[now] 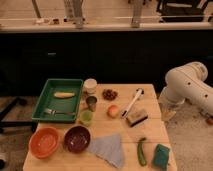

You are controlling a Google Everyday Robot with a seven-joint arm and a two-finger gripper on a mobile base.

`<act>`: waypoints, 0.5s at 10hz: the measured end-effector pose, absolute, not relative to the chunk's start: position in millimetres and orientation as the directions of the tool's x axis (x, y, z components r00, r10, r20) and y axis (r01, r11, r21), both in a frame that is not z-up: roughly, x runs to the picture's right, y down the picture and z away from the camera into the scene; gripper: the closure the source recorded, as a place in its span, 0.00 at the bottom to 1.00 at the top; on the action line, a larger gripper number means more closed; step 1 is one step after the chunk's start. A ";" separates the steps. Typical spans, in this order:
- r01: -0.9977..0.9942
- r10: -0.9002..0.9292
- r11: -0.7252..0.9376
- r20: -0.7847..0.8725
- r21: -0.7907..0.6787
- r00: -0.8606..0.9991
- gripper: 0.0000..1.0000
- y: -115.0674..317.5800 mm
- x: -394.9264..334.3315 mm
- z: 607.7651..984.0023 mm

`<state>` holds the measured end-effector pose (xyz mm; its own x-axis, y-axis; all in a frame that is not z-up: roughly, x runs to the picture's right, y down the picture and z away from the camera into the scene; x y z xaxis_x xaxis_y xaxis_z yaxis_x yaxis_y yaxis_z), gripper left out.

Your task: Place fork in red bowl

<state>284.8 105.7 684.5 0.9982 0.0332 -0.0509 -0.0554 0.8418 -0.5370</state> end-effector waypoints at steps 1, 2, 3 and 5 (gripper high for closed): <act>-0.055 0.033 0.842 -0.051 -0.537 0.998 0.34 105.7 284.8 684.5; -0.055 0.033 0.842 -0.051 -0.537 0.998 0.34 105.7 284.8 684.5; -0.055 0.033 0.842 -0.051 -0.537 0.998 0.34 105.6 284.8 684.5; -0.060 0.024 0.849 -0.075 -0.526 0.997 0.34 107.2 281.3 683.0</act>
